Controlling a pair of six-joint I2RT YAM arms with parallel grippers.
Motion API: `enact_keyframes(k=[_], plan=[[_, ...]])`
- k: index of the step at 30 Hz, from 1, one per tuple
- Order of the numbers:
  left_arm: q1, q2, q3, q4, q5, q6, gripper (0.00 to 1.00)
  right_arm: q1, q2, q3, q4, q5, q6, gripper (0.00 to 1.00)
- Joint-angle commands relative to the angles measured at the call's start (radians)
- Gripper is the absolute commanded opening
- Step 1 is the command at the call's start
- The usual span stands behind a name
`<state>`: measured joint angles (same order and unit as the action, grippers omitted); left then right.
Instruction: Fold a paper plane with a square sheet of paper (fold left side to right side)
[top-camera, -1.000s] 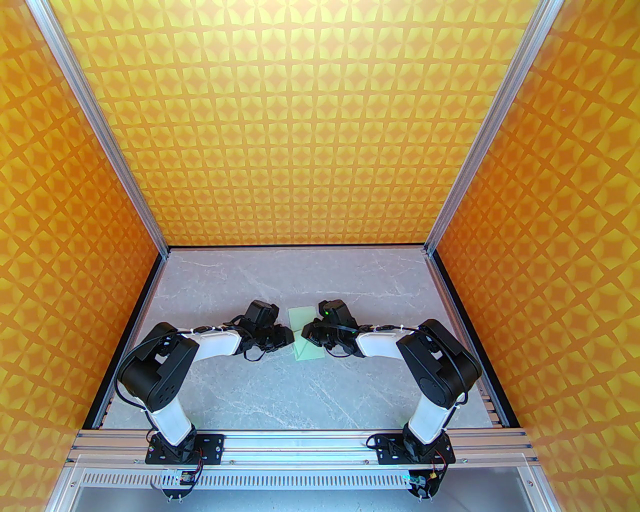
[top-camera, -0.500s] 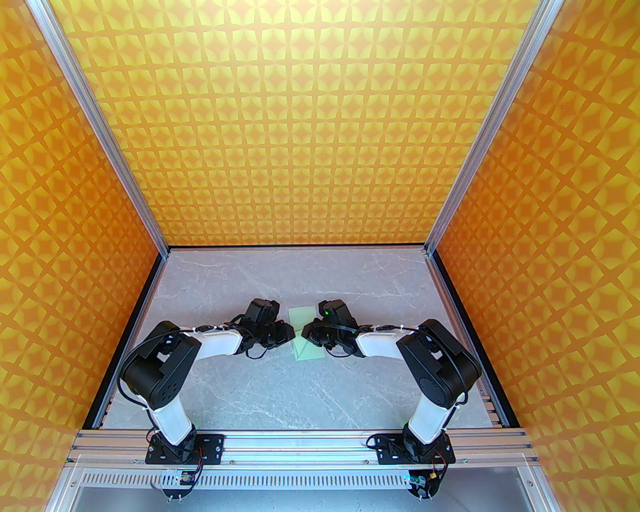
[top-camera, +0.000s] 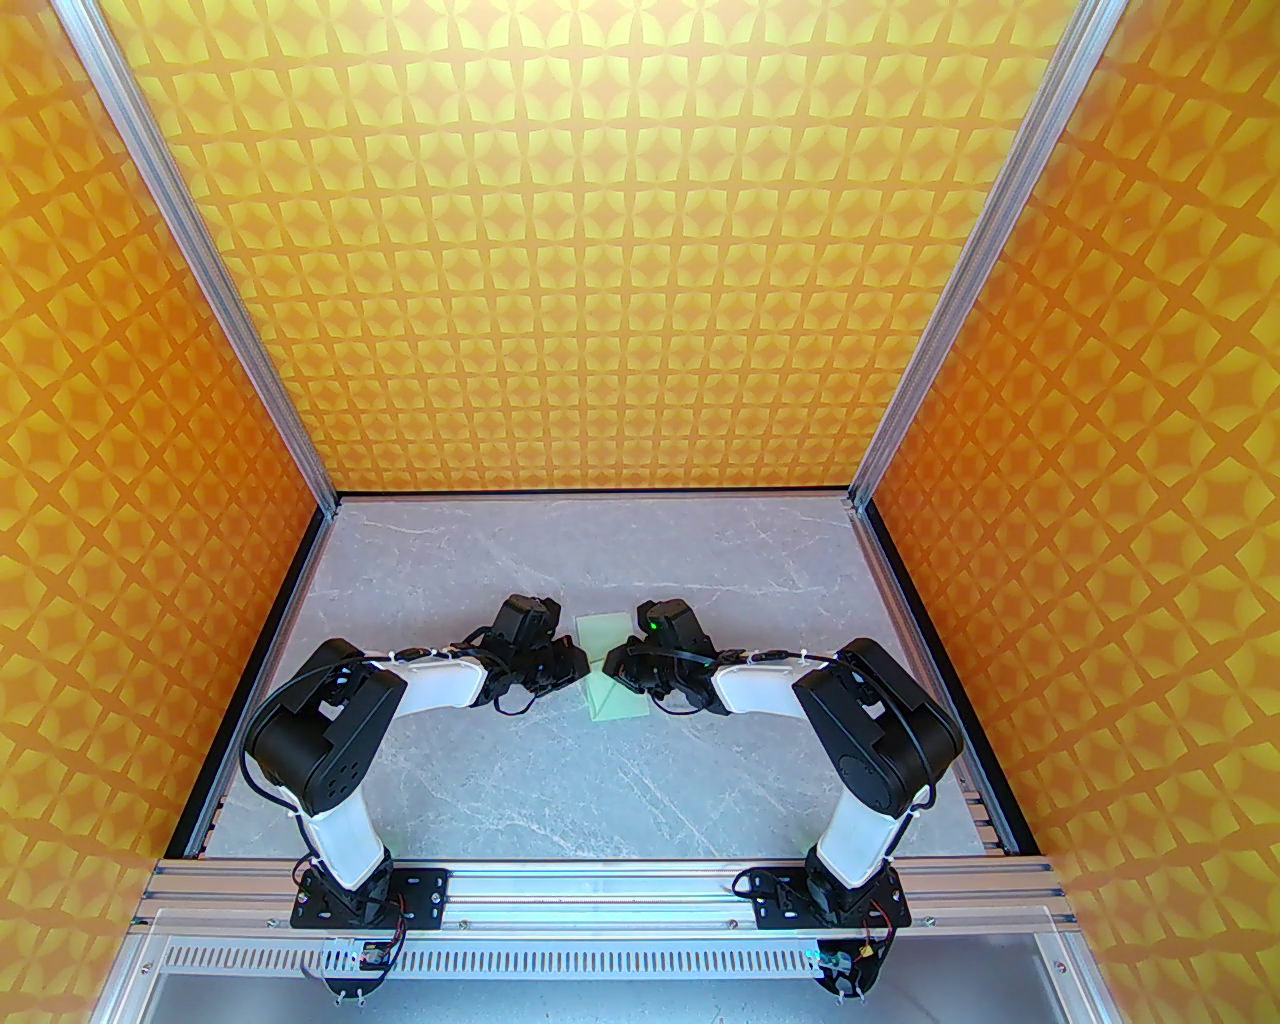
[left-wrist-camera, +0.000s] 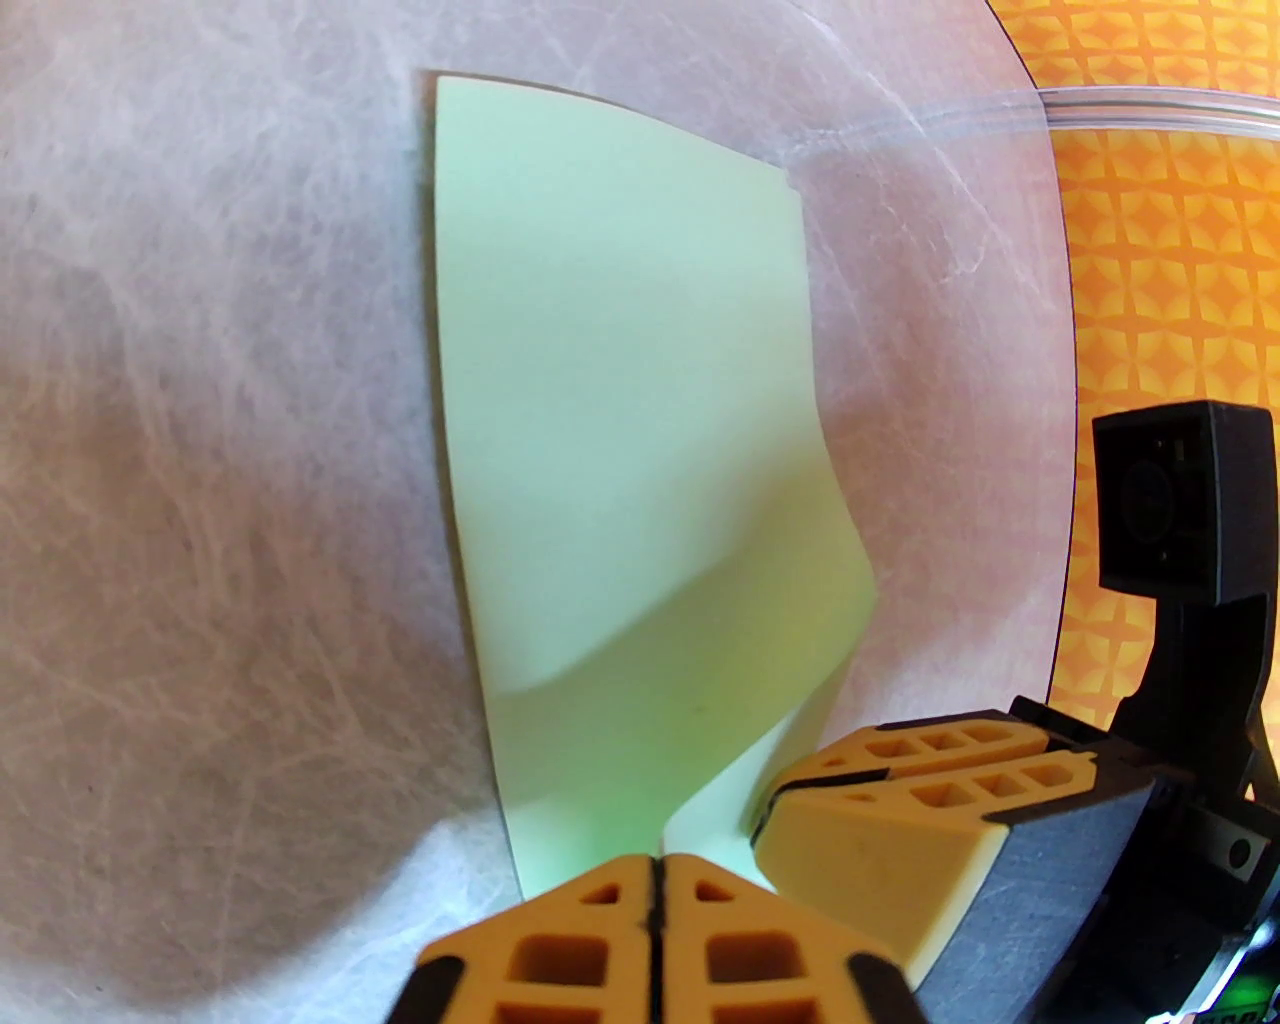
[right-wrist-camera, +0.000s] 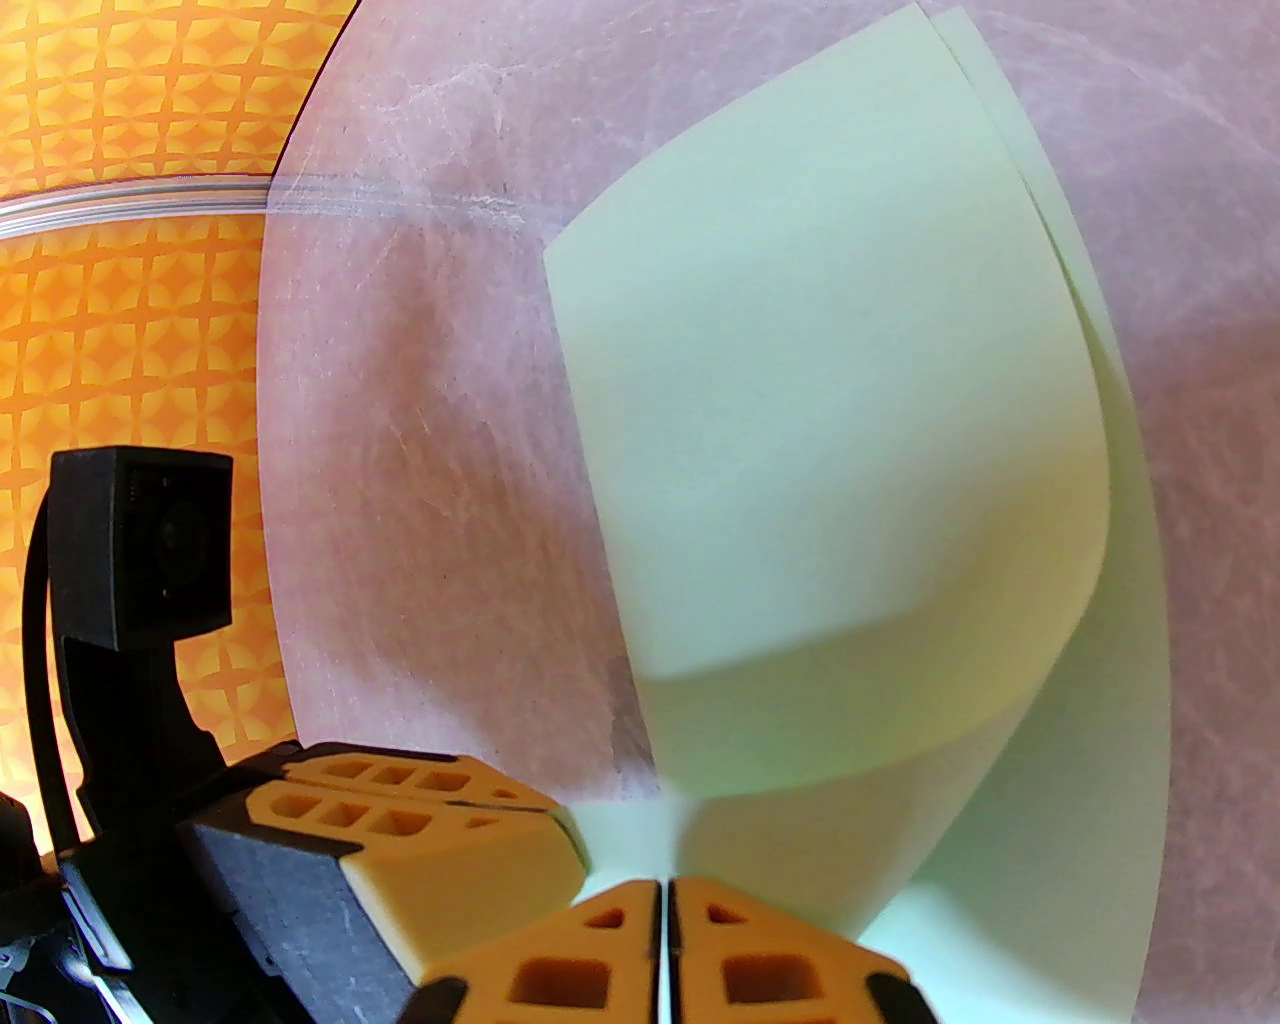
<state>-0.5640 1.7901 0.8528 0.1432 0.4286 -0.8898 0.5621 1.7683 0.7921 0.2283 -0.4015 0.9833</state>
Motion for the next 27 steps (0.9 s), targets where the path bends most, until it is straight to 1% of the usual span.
enact_keyframes(k=[1,7,12,17,27], plan=[[0.002,0.018,0.029,-0.013,-0.016,0.022,0.07,-0.002,-0.008,0.006,0.001,-0.009,-0.01,0.13],[0.024,0.023,0.046,-0.052,-0.015,0.074,0.09,-0.002,-0.03,0.001,-0.019,-0.018,-0.032,0.15],[0.027,0.04,0.068,-0.084,-0.008,0.106,0.09,0.001,-0.029,-0.02,0.014,-0.045,-0.026,0.15],[0.029,0.053,0.074,-0.087,-0.004,0.118,0.09,0.018,-0.026,-0.033,0.054,-0.076,-0.019,0.14],[0.03,0.073,0.083,-0.087,0.001,0.124,0.09,0.061,-0.013,-0.069,0.107,-0.089,0.017,0.13]])
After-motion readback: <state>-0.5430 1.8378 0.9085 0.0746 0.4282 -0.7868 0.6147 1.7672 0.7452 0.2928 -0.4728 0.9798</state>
